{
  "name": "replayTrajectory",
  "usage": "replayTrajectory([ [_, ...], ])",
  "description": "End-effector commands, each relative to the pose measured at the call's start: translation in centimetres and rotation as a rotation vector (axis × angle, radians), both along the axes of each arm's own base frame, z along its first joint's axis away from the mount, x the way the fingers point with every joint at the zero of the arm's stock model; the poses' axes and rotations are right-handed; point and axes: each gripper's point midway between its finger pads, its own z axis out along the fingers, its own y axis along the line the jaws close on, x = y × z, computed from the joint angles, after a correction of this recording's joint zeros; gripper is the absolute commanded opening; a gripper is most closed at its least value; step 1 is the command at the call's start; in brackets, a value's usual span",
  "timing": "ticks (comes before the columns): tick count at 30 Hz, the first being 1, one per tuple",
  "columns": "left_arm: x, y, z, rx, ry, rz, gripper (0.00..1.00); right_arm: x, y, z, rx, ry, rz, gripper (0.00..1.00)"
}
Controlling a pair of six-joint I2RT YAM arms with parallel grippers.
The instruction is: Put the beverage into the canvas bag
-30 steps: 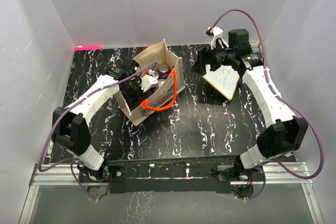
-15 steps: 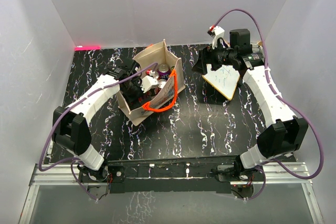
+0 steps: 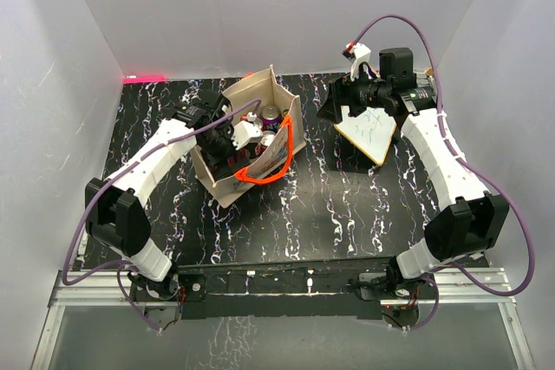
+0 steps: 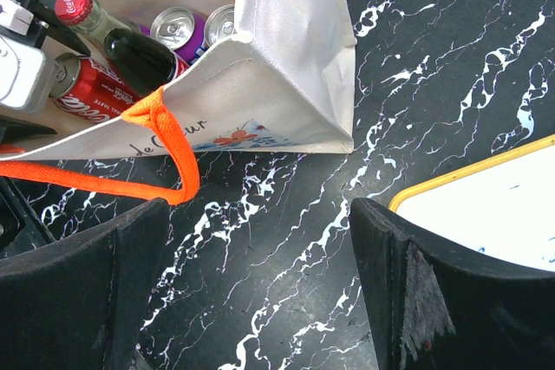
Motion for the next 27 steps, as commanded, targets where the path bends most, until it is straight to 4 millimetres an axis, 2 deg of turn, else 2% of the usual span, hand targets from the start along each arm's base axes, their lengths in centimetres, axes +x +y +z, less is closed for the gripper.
replayTrajectory([
  [1, -1.0, 0.3, 3.2, -0.025, -0.037, -0.028, 0.97, 0.2, 0.0, 2.7, 0.022, -0.084, 0.007, 0.88],
  [10, -1.4, 0.4, 6.1, -0.06, -0.094, -0.045, 0.97, 0.2, 0.0, 2.5, 0.025, -0.076, 0.009, 0.88],
  [15, -0.9, 0.1, 8.1, -0.131, -0.129, -0.011, 0.97, 0.5, 0.2, 2.6, 0.032, -0.073, 0.012, 0.88],
  [22, 1.5, -0.4, 12.4, -0.268, -0.2, 0.084, 0.97, 0.7, 0.3, 2.7, 0.038, -0.074, 0.014, 0.88],
  [27, 4.2, 0.7, 15.3, -0.363, -0.275, 0.229, 0.97, 0.7, 0.2, 2.8, 0.032, -0.08, 0.008, 0.88],
])
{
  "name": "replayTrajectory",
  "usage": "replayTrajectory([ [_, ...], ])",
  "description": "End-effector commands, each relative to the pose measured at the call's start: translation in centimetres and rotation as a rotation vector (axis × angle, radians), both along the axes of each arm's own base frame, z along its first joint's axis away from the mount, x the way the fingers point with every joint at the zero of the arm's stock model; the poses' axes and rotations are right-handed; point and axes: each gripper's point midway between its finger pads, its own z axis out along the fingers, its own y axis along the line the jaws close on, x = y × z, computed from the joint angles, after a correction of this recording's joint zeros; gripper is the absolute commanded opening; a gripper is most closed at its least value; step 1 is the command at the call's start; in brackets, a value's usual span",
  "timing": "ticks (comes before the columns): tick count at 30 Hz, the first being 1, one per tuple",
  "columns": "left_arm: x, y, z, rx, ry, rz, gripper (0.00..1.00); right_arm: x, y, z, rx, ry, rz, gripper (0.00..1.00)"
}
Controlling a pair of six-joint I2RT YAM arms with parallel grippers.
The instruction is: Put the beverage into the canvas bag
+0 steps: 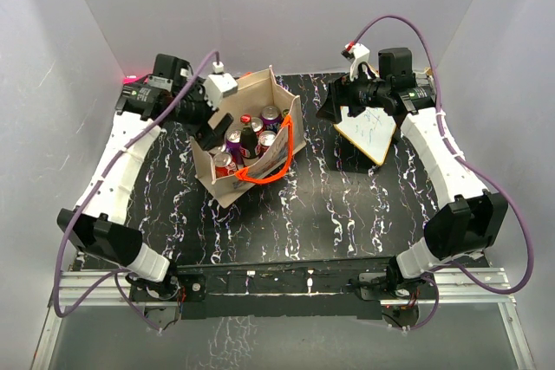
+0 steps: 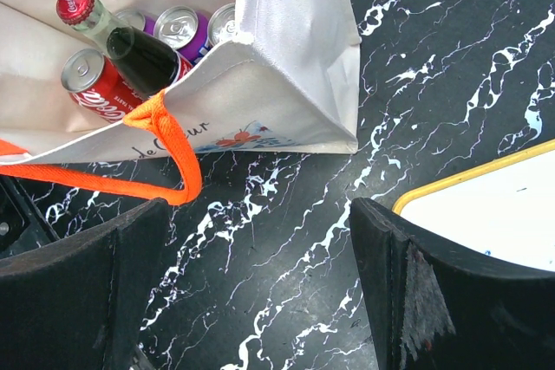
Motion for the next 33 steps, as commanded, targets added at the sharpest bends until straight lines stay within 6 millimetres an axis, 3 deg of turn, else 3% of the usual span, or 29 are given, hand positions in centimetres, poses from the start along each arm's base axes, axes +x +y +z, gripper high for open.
replayTrajectory([
  [1, 1.7, 0.6, 3.5, -0.135, -0.055, 0.126, 0.97, 0.6, 0.0, 2.9, 0.025, -0.088, 0.0, 0.88],
  [6, 4.2, 3.5, 5.1, -0.184, -0.111, 0.296, 0.97, 0.9, 0.1, 3.5, 0.033, -0.098, 0.001, 0.88],
  [10, 6.4, 8.0, 6.1, -0.238, -0.15, 0.524, 0.97, 1.7, -0.4, 4.6, 0.023, -0.133, -0.043, 0.88],
  [14, 8.0, 13.4, 7.3, -0.281, -0.204, 0.755, 0.97, 3.8, -2.5, 6.5, -0.029, -0.199, -0.188, 0.88],
  [17, 8.6, 15.9, 7.9, -0.28, -0.243, 0.84, 0.97, 5.3, -4.8, 7.6, -0.067, -0.238, -0.313, 0.89],
  [20, 9.0, 16.3, 8.7, -0.297, -0.271, 0.834, 0.97, 6.6, -7.0, 8.6, -0.094, -0.264, -0.434, 0.91],
  [26, 9.7, 15.0, 11.8, -0.354, -0.339, 0.742, 0.97, 7.9, -9.8, 11.0, -0.118, -0.331, -0.591, 0.98],
  [29, 9.6, 15.0, 13.3, -0.35, -0.382, 0.716, 0.97, 7.2, -10.1, 11.5, -0.139, -0.36, -0.587, 0.98],
  [33, 9.0, 15.2, 14.6, -0.315, -0.423, 0.685, 0.97, 4.7, -10.5, 12.5, -0.105, -0.425, -0.598, 0.98],
])
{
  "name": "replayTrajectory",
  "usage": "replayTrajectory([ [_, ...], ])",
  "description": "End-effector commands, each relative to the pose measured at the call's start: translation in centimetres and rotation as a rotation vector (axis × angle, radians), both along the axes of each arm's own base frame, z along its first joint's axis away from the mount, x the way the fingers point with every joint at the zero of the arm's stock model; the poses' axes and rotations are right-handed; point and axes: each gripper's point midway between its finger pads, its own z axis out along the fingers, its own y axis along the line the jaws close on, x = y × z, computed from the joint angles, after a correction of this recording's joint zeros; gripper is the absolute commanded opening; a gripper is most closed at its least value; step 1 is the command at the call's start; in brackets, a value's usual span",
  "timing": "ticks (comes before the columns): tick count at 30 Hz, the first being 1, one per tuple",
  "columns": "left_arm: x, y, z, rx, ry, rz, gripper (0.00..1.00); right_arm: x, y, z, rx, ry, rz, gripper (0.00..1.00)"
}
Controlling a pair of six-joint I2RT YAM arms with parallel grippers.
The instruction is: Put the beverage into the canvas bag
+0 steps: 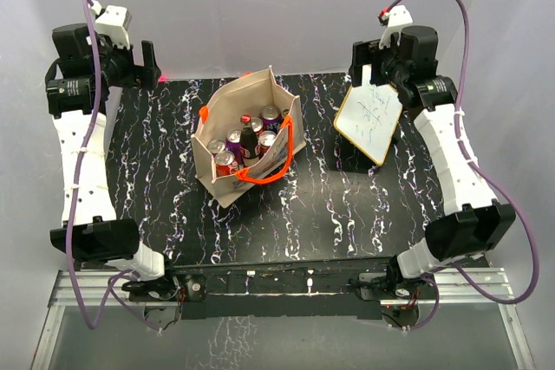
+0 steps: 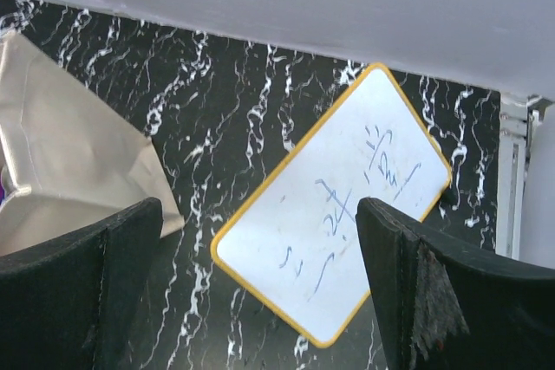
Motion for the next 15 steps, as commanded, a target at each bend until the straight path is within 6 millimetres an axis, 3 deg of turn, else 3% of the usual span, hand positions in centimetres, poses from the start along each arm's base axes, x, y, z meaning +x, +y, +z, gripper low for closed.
replayTrajectory([
  [1, -0.7, -0.4, 2.9, 0.052, -0.077, -0.052, 0.97, -2.8, -1.3, 5.5, 0.018, -0.206, -0.045, 0.98],
  [5, -1.0, -0.6, 3.9, 0.057, -0.105, -0.06, 0.97, -3.7, -2.1, 7.2, 0.02, -0.246, -0.081, 0.98],
  [11, -0.3, 0.5, 3.7, 0.007, -0.105, 0.043, 0.97, -2.8, -3.6, 7.7, 0.073, -0.241, -0.14, 0.98],
  [15, -0.9, 0.5, 3.4, -0.009, -0.132, 0.061, 0.97, -2.2, -3.8, 8.0, 0.088, -0.239, -0.144, 0.98],
])
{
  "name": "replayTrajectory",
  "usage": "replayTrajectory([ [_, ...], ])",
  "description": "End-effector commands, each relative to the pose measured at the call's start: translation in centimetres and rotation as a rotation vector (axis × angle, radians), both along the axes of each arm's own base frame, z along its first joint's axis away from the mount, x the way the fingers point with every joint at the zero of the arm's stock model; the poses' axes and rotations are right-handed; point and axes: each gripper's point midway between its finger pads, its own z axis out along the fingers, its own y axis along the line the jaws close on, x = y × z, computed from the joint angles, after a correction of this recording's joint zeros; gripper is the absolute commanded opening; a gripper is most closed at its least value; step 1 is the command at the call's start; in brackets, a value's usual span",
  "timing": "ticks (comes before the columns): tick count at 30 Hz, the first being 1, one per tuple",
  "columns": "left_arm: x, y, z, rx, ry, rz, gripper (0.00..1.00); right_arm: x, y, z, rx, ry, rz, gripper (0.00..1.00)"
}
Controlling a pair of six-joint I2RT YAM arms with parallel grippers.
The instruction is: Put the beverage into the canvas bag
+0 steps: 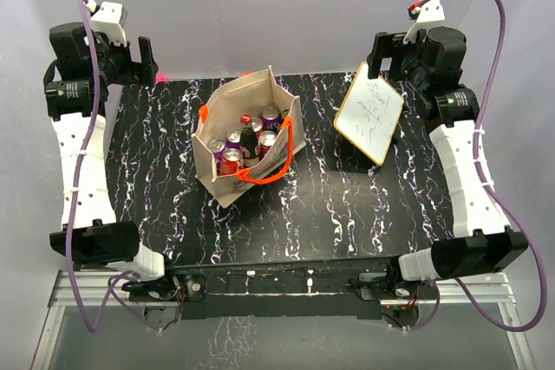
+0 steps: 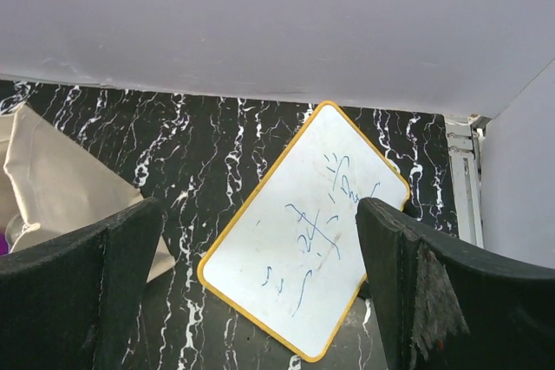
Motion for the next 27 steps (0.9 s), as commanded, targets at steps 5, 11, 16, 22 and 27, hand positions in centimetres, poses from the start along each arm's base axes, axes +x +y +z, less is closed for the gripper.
replayTrajectory([
  [5, -3.0, -1.0, 1.6, -0.015, -0.207, -0.015, 0.97, 1.6, -0.7, 3.0, 0.039, -0.077, -0.032, 0.98],
  [11, -2.6, -1.2, 0.3, -0.037, -0.172, -0.02, 0.97, 3.1, -0.8, 3.0, 0.038, -0.07, -0.03, 0.98],
  [16, -1.1, -0.4, -1.0, -0.06, -0.141, 0.026, 0.97, 3.3, -0.6, 2.5, 0.032, -0.047, -0.015, 0.98],
  [22, 0.7, 0.0, -1.2, -0.095, -0.097, 0.054, 0.97, 3.5, -0.4, 1.2, 0.03, 0.044, 0.01, 0.98],
  [27, 0.6, 0.5, -0.4, -0.11, -0.122, 0.101, 0.97, 2.4, -0.2, 1.3, 0.031, 0.076, 0.032, 0.98],
])
